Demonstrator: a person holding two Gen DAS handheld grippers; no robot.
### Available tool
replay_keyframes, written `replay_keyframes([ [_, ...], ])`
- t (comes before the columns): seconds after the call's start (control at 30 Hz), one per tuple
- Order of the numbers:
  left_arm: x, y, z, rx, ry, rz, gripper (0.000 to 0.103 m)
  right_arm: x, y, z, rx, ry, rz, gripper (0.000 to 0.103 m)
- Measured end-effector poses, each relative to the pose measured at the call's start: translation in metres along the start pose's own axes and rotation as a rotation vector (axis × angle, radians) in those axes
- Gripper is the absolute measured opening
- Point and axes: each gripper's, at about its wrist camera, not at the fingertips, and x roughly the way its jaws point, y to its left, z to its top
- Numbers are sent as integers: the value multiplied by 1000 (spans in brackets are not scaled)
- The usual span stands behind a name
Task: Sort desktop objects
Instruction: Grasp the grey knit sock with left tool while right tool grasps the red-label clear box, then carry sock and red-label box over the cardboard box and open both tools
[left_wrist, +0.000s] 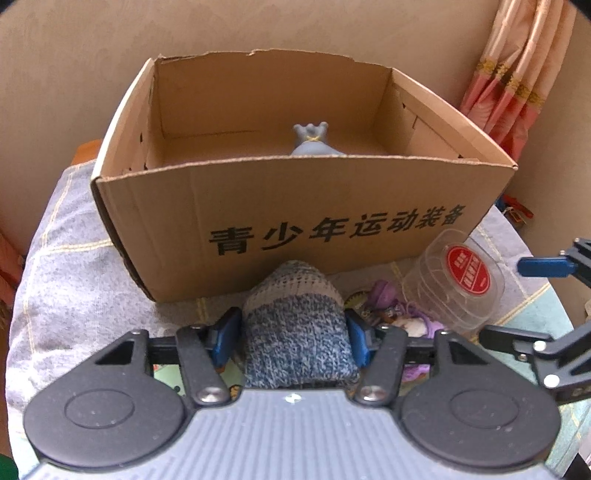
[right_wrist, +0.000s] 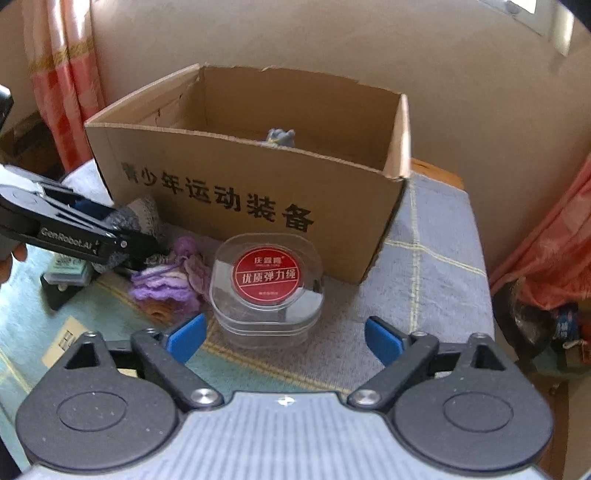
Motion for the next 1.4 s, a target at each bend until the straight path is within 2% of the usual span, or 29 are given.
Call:
replay_keyframes([
  [0.67, 3, 3, 0, -52, -2, -26, 59, 41, 7, 20, -23, -9, 17, 85],
  [1.03, -7, 5, -3, -63, -7, -36, 56, 29, 2, 15, 2, 11, 18, 84],
  [1.4, -39, 0, -4, -47, -21, -54, 56, -3, -1, 19, 4, 0, 20, 84],
])
